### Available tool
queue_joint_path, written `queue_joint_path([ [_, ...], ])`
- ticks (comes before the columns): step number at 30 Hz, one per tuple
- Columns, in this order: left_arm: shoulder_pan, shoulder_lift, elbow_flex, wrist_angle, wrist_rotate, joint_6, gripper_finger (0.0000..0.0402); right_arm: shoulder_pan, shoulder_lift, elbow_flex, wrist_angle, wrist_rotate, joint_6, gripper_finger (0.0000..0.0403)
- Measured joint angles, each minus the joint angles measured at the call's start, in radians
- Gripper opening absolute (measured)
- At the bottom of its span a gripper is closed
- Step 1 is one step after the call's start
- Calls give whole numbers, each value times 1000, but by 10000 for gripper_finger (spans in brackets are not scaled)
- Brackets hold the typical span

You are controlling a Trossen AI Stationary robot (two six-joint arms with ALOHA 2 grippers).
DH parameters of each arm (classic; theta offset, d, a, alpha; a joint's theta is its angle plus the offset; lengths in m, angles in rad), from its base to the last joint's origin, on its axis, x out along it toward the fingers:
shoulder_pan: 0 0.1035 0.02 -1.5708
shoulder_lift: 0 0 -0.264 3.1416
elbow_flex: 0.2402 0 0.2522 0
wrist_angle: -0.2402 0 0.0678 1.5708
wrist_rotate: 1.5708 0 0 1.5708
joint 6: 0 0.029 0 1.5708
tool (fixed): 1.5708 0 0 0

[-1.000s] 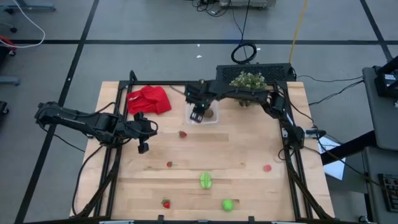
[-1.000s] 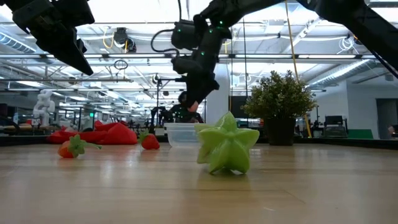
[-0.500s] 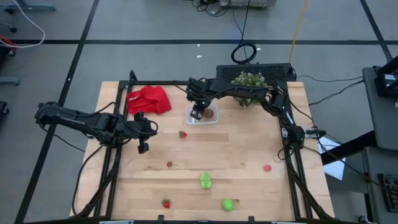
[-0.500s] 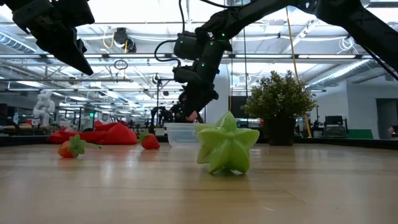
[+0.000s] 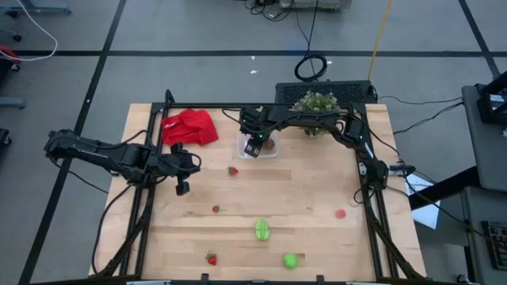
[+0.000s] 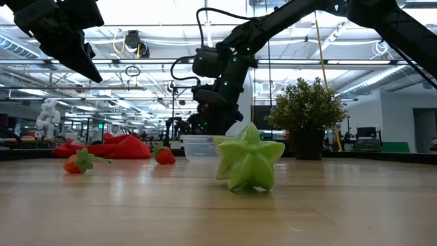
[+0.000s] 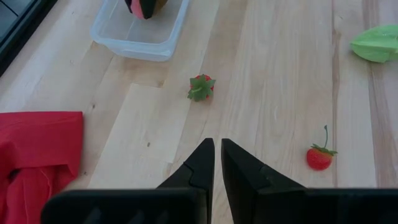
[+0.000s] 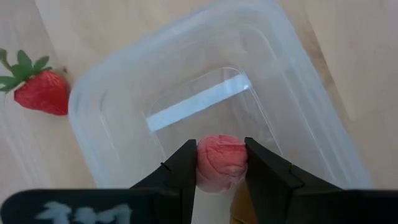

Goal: Pick and placing Produce into tupperware
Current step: Put the left apricot into the bin

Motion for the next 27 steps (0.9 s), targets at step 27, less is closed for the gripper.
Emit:
queue_joint_path([
  [27,0,0,0,0,0,0,33,5,0,0,32,1,-60,146],
])
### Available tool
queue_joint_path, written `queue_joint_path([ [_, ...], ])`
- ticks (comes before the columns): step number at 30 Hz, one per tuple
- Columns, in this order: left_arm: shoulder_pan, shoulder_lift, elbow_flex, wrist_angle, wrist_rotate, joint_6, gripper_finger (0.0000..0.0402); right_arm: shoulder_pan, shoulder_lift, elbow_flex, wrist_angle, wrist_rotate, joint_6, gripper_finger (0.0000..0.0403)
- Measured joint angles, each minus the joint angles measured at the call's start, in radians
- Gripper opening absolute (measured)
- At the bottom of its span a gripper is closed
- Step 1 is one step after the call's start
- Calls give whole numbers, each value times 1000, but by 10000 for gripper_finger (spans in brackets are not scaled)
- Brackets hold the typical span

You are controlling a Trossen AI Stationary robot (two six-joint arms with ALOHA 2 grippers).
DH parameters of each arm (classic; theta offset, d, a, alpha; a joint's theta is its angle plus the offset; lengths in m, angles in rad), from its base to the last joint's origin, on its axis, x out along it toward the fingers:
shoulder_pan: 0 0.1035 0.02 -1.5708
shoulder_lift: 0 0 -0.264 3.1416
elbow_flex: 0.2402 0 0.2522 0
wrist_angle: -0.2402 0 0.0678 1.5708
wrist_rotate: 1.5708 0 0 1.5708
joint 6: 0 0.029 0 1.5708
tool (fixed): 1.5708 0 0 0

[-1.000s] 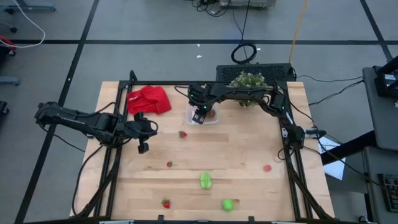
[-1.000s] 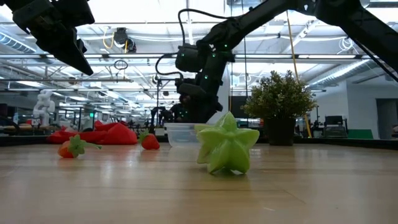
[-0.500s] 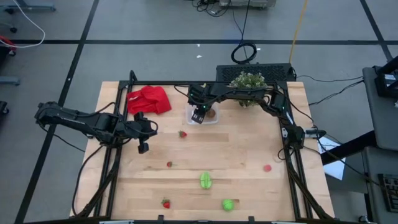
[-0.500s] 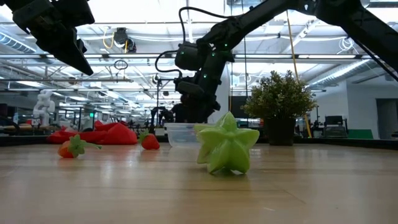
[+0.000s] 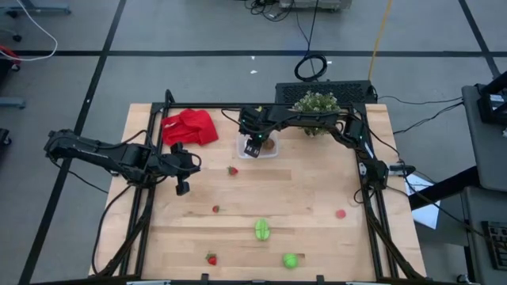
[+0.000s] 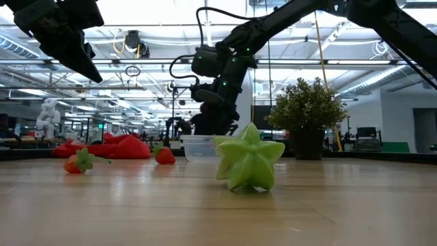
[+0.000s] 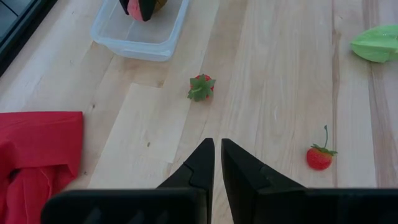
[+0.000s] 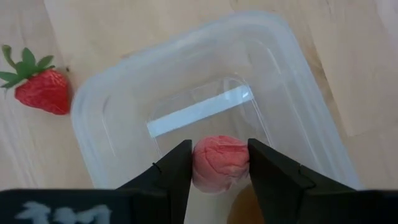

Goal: Pick and placing Produce into tupperware
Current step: Put the left apricot into the bin, then put the top strawberry into the bin

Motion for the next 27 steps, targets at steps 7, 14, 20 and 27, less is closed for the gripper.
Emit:
queue_joint_path([
  [7,0,0,0,0,0,0,33,0,0,0,24,0,0,157],
  [14,0,0,0,0,0,0,33,0,0,0,30,8,11,217],
  [20,0,0,0,0,0,8,33,13,-3,0,60,10,0,245],
  [27,0,0,0,0,0,21,33,72,-122,0,52,4,12,247],
])
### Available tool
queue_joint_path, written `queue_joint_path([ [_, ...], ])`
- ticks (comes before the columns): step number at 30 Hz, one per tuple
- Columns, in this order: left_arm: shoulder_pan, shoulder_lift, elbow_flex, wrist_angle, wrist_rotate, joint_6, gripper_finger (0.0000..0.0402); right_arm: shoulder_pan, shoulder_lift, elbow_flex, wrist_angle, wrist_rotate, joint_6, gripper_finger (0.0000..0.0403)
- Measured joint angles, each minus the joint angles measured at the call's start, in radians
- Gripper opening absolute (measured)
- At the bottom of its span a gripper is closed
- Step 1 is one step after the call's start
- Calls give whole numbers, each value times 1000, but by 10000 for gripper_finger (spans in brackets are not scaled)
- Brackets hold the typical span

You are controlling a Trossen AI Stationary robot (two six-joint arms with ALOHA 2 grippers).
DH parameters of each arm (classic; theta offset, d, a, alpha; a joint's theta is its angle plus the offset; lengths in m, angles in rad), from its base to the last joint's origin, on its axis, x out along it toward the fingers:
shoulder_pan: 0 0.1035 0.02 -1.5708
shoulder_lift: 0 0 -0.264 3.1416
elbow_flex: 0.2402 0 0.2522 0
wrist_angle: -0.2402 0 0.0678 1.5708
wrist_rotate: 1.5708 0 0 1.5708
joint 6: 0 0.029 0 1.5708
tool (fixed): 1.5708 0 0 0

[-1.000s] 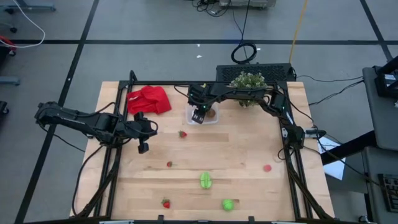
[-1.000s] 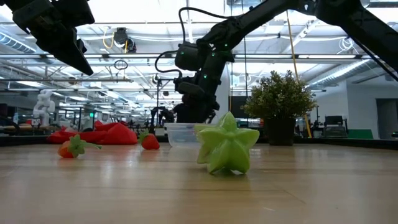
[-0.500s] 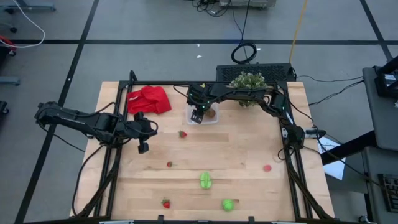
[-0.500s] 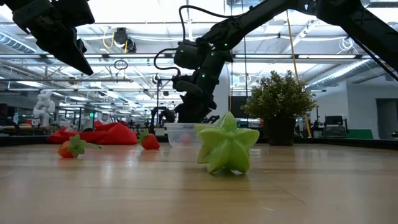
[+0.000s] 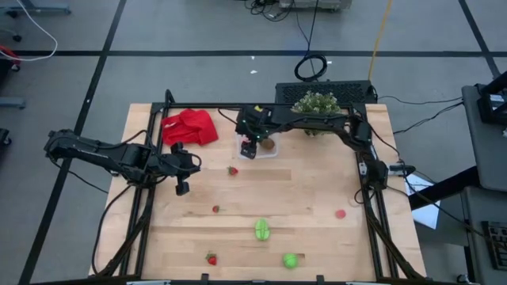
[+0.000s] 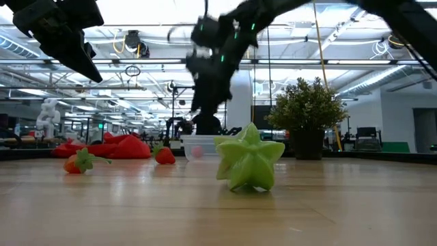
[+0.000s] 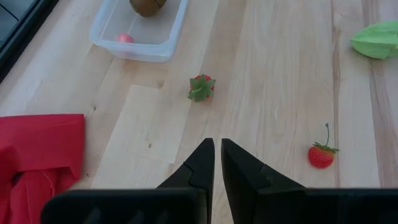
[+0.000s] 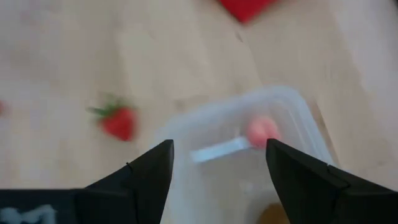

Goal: Pick and placing Produce into tupperware
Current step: Put the top strawberry into the bin

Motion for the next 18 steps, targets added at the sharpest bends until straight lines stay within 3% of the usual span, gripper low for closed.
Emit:
queue_joint_path([
  [11,0,11,0,113,0,-19,33,213,-347,1,-123,-2,65,247],
  [18,0,93,0,229,2,-48,33,310,-492,1,-182,2,40,247],
])
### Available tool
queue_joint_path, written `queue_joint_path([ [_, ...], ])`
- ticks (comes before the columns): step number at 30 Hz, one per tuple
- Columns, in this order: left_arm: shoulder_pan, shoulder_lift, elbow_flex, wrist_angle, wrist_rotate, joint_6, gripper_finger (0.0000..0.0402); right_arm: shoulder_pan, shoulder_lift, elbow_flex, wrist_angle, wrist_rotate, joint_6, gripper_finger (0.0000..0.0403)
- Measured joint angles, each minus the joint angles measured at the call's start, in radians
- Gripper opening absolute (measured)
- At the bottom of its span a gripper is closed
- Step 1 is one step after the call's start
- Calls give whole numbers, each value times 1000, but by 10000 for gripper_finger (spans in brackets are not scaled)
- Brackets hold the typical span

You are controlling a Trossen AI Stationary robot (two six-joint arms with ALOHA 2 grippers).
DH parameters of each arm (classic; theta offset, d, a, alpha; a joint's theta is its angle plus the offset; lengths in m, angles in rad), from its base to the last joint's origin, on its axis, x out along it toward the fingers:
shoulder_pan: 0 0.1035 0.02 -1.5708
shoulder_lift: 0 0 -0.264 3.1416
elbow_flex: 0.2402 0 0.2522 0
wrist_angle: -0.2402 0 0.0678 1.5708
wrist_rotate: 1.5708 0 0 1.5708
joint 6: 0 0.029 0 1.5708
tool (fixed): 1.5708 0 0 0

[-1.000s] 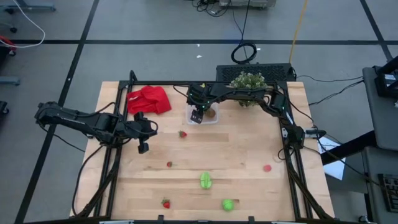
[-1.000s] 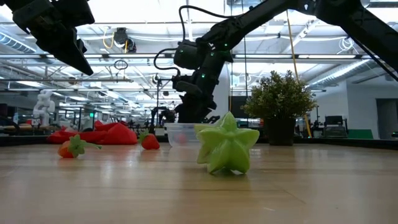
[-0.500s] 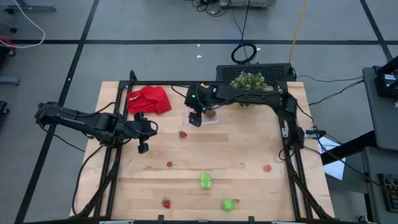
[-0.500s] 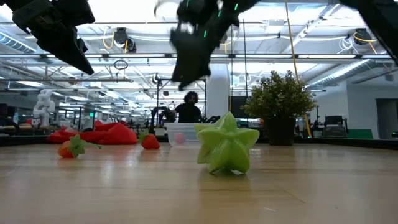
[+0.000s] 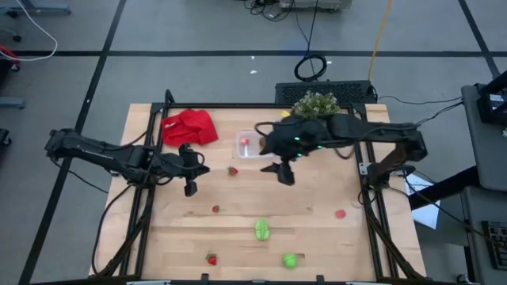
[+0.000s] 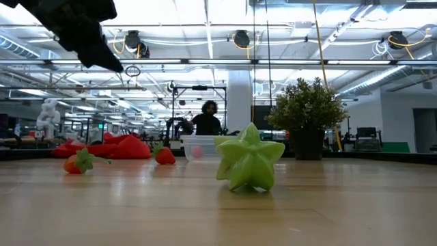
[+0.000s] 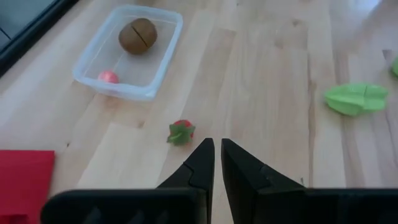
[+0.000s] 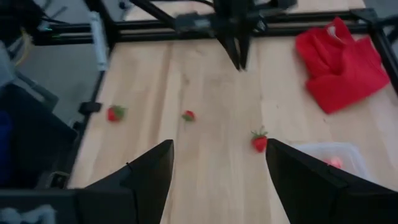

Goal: Pick and placing Produce into tupperware
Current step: Put the top strawberry into the bin

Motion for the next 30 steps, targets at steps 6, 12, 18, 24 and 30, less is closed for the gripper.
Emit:
queue_joint_path([
  [6,2,101,0,29,24,-9,34,17,-37,0,-28,5,0,247],
  [12,34,148,0,119,81,-48,70,17,-30,0,-98,5,22,247],
  [18,104,168,0,168,87,-80,143,17,-28,-1,-173,1,23,247],
  [24,161,222,1,176,167,-156,215,17,-27,-1,-216,-2,6,247],
  [30,169,275,26,131,215,-242,249,17,-27,-1,-245,-3,-15,247],
])
